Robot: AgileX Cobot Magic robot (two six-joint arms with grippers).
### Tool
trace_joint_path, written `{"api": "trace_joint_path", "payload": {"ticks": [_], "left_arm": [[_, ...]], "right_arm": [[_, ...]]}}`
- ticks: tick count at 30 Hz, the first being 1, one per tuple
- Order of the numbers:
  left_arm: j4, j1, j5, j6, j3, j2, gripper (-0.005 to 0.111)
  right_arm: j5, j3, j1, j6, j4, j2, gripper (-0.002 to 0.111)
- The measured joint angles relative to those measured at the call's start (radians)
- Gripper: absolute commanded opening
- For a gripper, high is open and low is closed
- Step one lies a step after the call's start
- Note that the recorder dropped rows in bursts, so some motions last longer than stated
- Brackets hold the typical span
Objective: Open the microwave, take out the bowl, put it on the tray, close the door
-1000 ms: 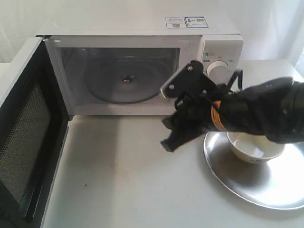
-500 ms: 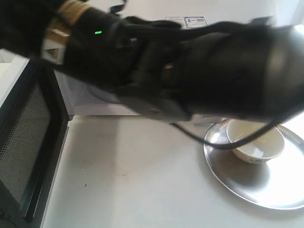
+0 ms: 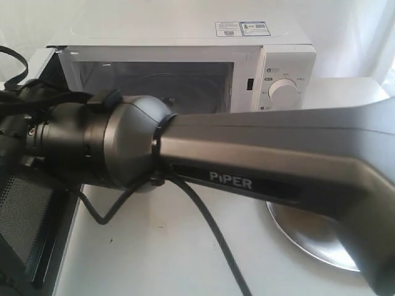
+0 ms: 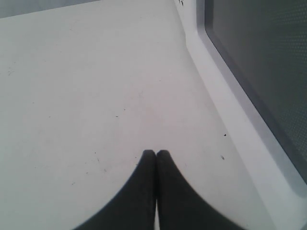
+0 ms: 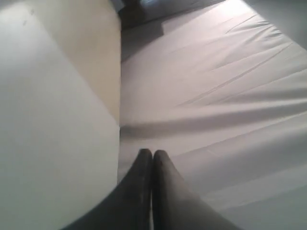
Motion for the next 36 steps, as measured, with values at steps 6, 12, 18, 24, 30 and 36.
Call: {"api": "trace_joint_path", "payload": {"ticks": [6,12,18,24,30,36], "left_arm": [[0.0,0.0,0.0,0.0,0.0,0.0,0.0],[0.0,0.0,0.0,0.0,0.0,0.0,0.0],[0.0,0.0,0.001,0.0,0.0,0.0,0.0],[0.0,0.0,0.001,0.0,0.0,0.0,0.0],[0.0,0.0,0.001,0.0,0.0,0.0,0.0],[0.0,0.0,0.001,0.0,0.0,0.0,0.0]], "right_arm": [[0.442,-0.002,-0.002,-0.137,-0.132,-0.025,0.0],[1.042,0.013,-0.023,0.73,-1.098,-0.026,0.0],[1.413,0.021,-0.286,1.141,-1.201,-0.063,0.0],[1.415,0.021,-0.351,1.157,-1.057,-0.066,0.0],[1.411,0.103,-0.349,1.179,-0.88,-0.22,0.0],[1.359,0.357,-0.349,1.226,-0.836,-0.476,0.0]]}}
